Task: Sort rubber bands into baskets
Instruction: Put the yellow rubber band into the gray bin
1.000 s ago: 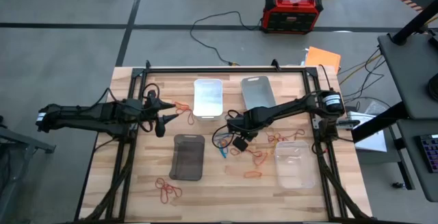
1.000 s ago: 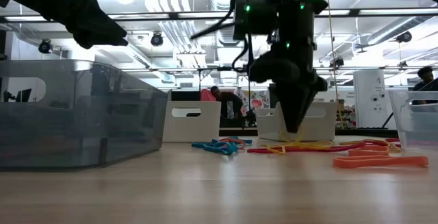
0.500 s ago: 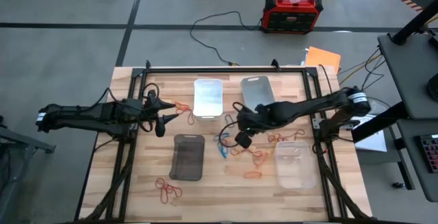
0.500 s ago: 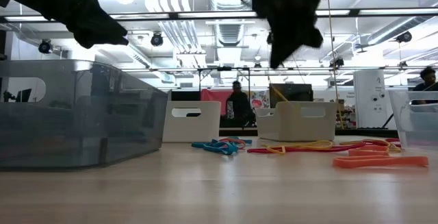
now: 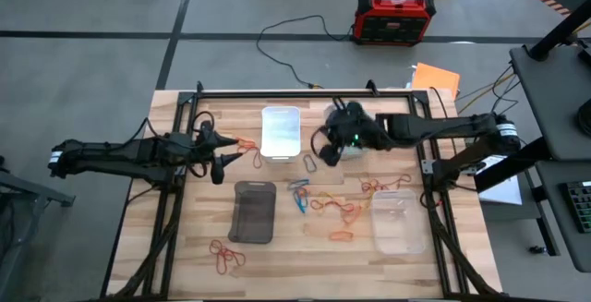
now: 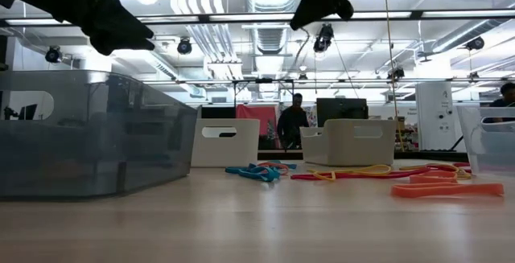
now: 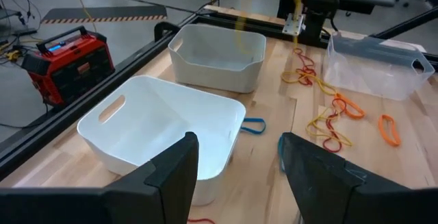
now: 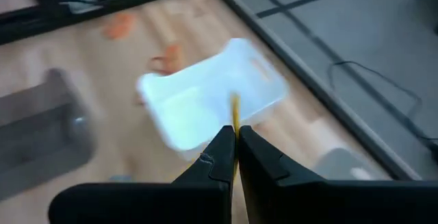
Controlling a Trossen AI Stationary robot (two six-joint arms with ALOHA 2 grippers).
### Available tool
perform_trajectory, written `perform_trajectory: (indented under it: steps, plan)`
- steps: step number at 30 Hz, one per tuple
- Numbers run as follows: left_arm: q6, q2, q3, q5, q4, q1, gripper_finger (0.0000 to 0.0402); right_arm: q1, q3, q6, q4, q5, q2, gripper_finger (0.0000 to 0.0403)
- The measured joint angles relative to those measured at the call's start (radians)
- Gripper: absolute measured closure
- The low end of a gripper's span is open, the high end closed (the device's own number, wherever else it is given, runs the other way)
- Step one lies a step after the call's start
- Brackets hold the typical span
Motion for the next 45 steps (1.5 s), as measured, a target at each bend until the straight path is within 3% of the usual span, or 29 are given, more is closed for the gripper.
perform_trajectory:
  steps: [9,16,45]
  plan:
    - [0.0,0.023,0.0,0.0,0.018,0.0,0.0208,-0.196,0.0,-0.024,-0.082,0.001,0.016,0.0394]
    - [0.0,0.044,0.0,0.0,0.041,0.0,0.0208,-0.277,0.0,-0.021,-0.173,0.0,0.062,0.0394]
    - [0.0,0.08,0.0,0.0,0.058,0.0,0.0208,-0.33,0.001,0.027,-0.341,-0.012,0.32,0.0394]
